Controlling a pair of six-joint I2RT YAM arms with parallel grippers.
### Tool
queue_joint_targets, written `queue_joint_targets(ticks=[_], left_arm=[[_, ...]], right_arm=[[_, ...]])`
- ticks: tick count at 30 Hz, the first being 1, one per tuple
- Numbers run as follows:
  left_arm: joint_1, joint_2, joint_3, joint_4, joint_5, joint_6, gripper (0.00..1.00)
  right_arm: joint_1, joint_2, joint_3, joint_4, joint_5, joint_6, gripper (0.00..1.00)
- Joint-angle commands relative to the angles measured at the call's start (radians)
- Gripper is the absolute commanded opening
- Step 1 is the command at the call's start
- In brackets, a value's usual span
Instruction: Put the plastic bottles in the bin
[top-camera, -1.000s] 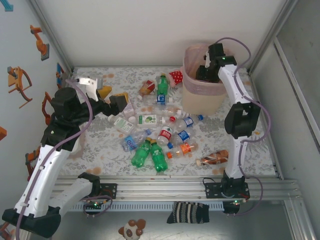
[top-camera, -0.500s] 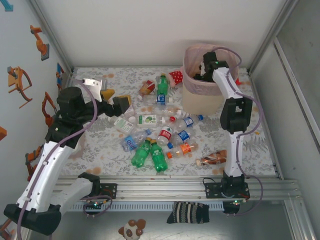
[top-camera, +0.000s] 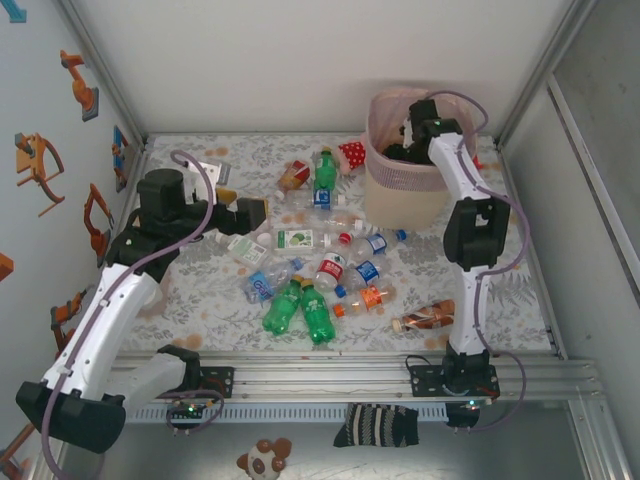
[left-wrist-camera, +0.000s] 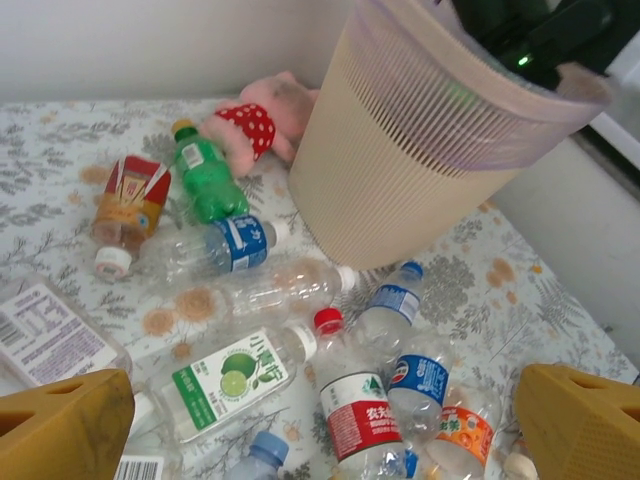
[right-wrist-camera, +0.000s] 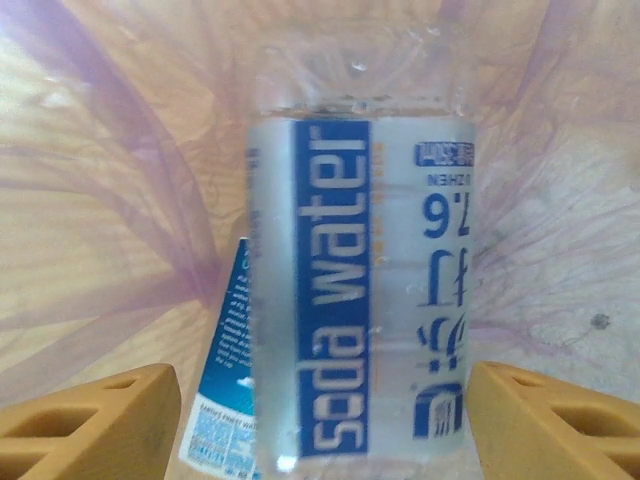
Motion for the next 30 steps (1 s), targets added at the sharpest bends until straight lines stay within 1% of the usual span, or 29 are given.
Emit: queue_joint_targets(ticks=[1, 5, 10, 12, 15, 16, 20, 22, 24, 28, 30], left_arm=[[0.007, 0.012, 0.007, -0.035, -0.022, 0.009, 0.96], [0.007, 0.024, -0.009, -0.026, -0.093, -0.042, 0.95], [0.007, 0.050, -0.029, -0.043, -0.227, -0.121, 0.95], [0.008, 0.066, -0.033, -0.044, -0.260, -0.157, 0.95], [0.009, 0.105, -0.033, -0.051, -0.325, -0.248, 0.96], [0.008, 0.124, -0.032, -0.055, -0.353, -0.280, 0.94], [0.012, 0.223, 0.006, -0.149, -0.473, -0.378, 0.93], [0.012, 0.278, 0.033, -0.190, -0.487, -0.400, 0.91], [0.011, 0.317, 0.038, -0.196, -0.483, -0.434, 0.90], [0.011, 0.345, -0.016, -0.118, -0.443, -0.543, 0.87], [0.012, 0.365, -0.024, -0.118, -0.438, -0.604, 0.86]], right_arm=[[0.008, -0.091, -0.009, -0.025, 0.010, -0.015, 0.74], [0.008, -0.142, -0.012, -0.040, 0.024, -0.022, 0.74], [0.008, -0.215, -0.007, -0.055, 0.040, -0.034, 0.74], [0.007, -0.244, -0.006, -0.059, 0.046, -0.037, 0.74], [0.008, -0.286, -0.003, -0.066, 0.057, -0.041, 0.74], [0.008, -0.302, -0.002, -0.068, 0.062, -0.041, 0.74], [0.008, -0.368, -0.012, -0.074, 0.064, -0.036, 0.73], [0.008, -0.402, -0.026, -0.073, 0.065, -0.033, 0.73], [0.008, -0.438, -0.042, -0.072, 0.070, -0.033, 0.73], [0.008, -0.515, -0.093, -0.055, 0.079, -0.026, 0.73], [0.008, -0.550, -0.124, -0.041, 0.081, -0.022, 0.73]])
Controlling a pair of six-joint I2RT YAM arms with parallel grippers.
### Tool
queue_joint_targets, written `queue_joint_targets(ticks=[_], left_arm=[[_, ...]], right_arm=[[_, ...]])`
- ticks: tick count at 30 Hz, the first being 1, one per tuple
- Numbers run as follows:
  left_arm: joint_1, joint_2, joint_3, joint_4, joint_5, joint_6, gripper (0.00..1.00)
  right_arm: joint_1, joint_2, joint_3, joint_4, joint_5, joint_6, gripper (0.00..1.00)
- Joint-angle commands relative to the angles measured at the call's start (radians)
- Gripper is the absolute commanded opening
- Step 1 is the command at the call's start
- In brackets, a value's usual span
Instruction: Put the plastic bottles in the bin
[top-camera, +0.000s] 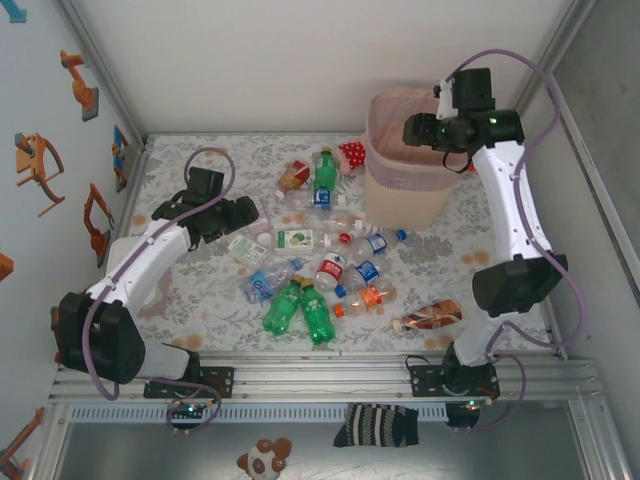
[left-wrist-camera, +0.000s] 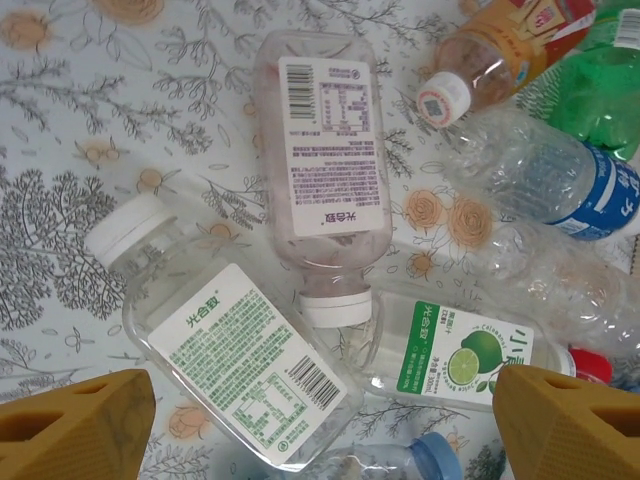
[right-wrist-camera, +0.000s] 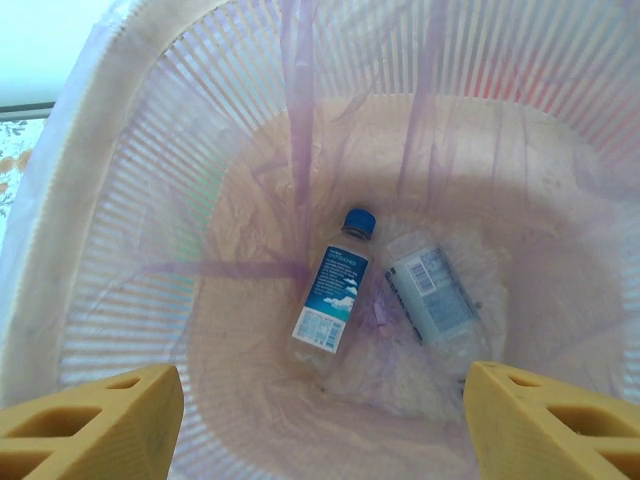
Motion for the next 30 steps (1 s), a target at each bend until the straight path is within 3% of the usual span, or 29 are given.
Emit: queue_joint_targets(ticks=[1, 13, 30], left_arm=[[0.005, 0.024, -0.015, 0.006, 0.007, -0.145, 0.86], [0.012, 0.155, -0.034, -0.054, -0.041, -0.372, 0.89], [0.073, 0.299, -0.069, 0.103, 0.050, -0.485, 0.83]], right_arm=[[0.007, -0.065, -0.045, 0.010, 0.025, 0.004, 0.73], [0.008, -0.163, -0.117, 0.017, 0.028, 0.008, 0.73], [0.007, -0.188, -0.121, -0.005, 0.034, -0.012, 0.73]])
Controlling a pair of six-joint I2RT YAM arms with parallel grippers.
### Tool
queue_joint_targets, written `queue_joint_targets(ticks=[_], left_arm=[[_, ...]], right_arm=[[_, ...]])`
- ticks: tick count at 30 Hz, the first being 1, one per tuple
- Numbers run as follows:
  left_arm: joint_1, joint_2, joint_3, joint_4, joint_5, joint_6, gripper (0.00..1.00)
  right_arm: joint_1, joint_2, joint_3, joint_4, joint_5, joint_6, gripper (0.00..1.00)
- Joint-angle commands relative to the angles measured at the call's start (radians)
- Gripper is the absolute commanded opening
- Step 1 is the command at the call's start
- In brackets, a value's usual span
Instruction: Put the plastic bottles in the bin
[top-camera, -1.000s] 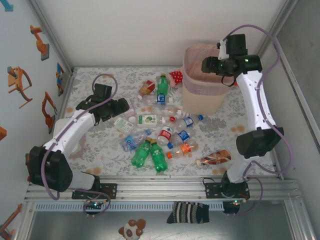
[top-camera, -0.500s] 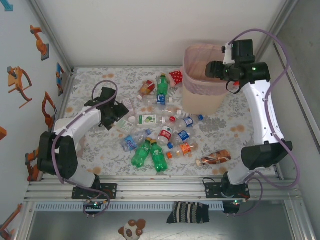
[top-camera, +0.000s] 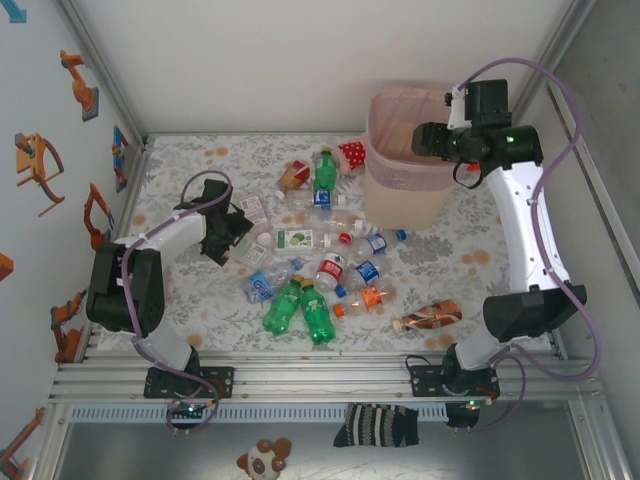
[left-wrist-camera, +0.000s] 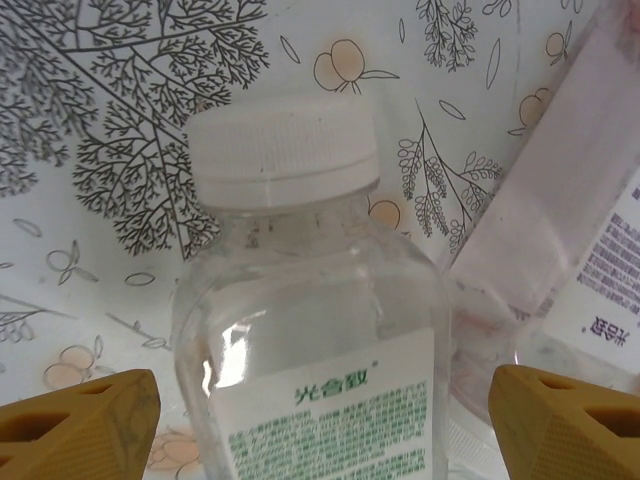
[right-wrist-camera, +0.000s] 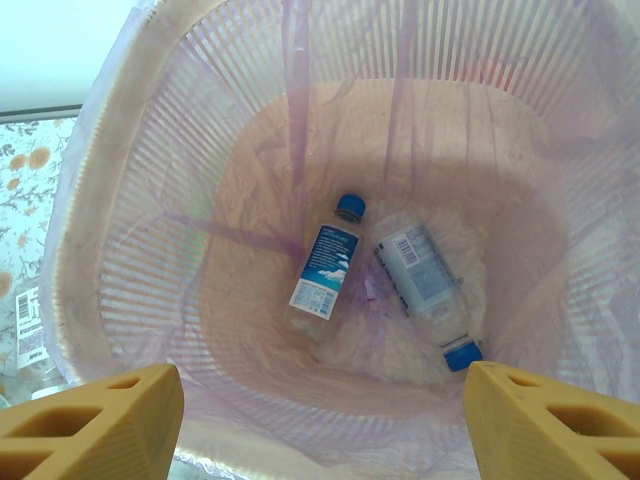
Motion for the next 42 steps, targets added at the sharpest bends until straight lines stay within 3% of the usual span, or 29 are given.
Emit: queue_joint_targets(ticks=[1, 8, 17, 25, 32, 36, 42], left_arm=[[0.012, 0.028, -0.014, 0.048, 0.033, -0.039, 0.82], [0.027, 0.081, -0.004, 0.070, 0.032, -0.035, 0.79], [0.033, 0.077, -0.013, 0.079, 0.023, -0.025, 0.65], [0.033, -0.086, 0.015, 0.003, -0.072, 0.065, 0.62], [0.031, -0.309, 0.023, 0.029, -0.096, 0.224, 0.59], [0.030, -0.448, -0.002, 0.135, -0.010, 0.324, 0.56], [0.028, -0.588, -0.034, 0.389, 0.291, 0.461, 0.53]], right_arm=[[0.008, -0.041, -0.006, -0.008, 0.016, -0.014, 0.73], [0.008, -0.058, -0.017, -0.013, 0.026, -0.019, 0.72], [0.008, -0.087, -0.032, -0.016, 0.040, -0.022, 0.70], [0.008, -0.121, -0.057, 0.015, 0.019, -0.003, 0.68], [0.007, -0.212, -0.177, 0.195, -0.119, 0.025, 0.68], [0.009, -0.276, -0.265, 0.334, -0.232, 0.046, 0.68], [0.020, -0.354, -0.387, 0.549, -0.440, 0.078, 0.68]])
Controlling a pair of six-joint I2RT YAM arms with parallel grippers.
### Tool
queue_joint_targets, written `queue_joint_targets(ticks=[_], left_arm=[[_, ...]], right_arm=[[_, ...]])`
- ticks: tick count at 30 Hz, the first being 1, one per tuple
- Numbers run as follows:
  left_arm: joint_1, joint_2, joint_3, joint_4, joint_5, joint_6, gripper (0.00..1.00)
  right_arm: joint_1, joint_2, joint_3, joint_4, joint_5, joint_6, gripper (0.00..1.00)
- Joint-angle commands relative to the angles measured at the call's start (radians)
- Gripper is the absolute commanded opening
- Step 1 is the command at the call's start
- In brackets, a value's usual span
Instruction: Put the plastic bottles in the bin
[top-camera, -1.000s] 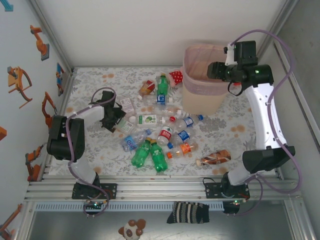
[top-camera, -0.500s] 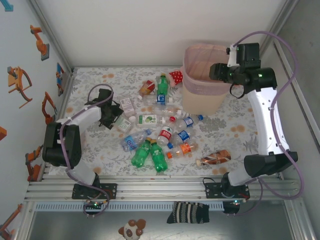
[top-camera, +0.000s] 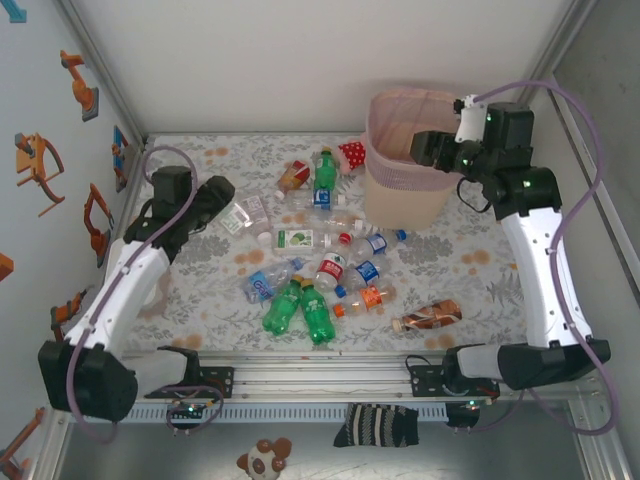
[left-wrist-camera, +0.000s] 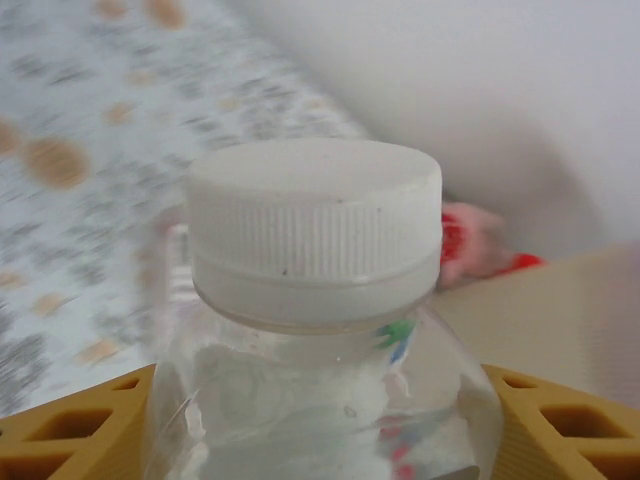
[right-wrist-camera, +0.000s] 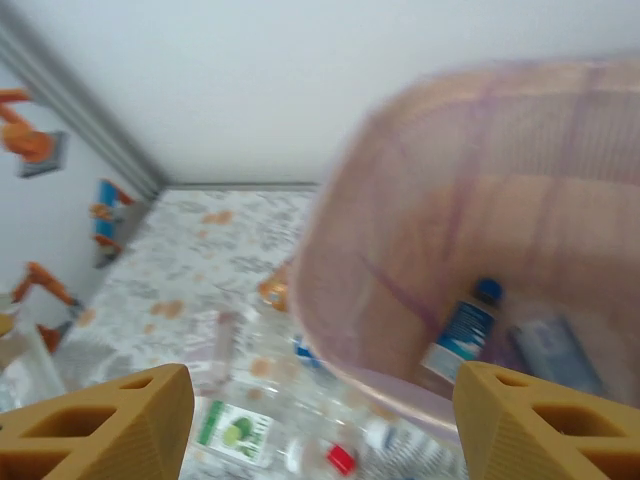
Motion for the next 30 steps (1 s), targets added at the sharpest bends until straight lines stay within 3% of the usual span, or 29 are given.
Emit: queue_joint_targets(ticks=[1, 9, 13, 20, 30], left_arm=[[0.000, -0.058, -0.022, 0.214, 0.234, 0.120, 0.54], [-0.059, -0.105, -0.001, 0.508, 0.567, 0.179, 0.52], [-0.140, -0.084, 0.038, 0.628, 0.713, 0.209, 0.51], [-0.269, -0.039, 0.088, 0.826, 0.863, 0.229, 0.51], [-0.358, 0.039, 0.186, 0.845, 0.927, 0.244, 0.50]], right_arm=[[0.023, -0.050, -0.061, 0.212, -0.186, 0.039, 0.68], [0.128, -0.099, -0.138, 0.396, -0.361, 0.038, 0.71], [0.197, -0.090, -0.139, 0.438, -0.423, 0.043, 0.74], [0.328, -0.076, -0.158, 0.522, -0.533, 0.003, 0.82], [0.442, -0.068, -0.205, 0.630, -0.626, -0.010, 0.96]])
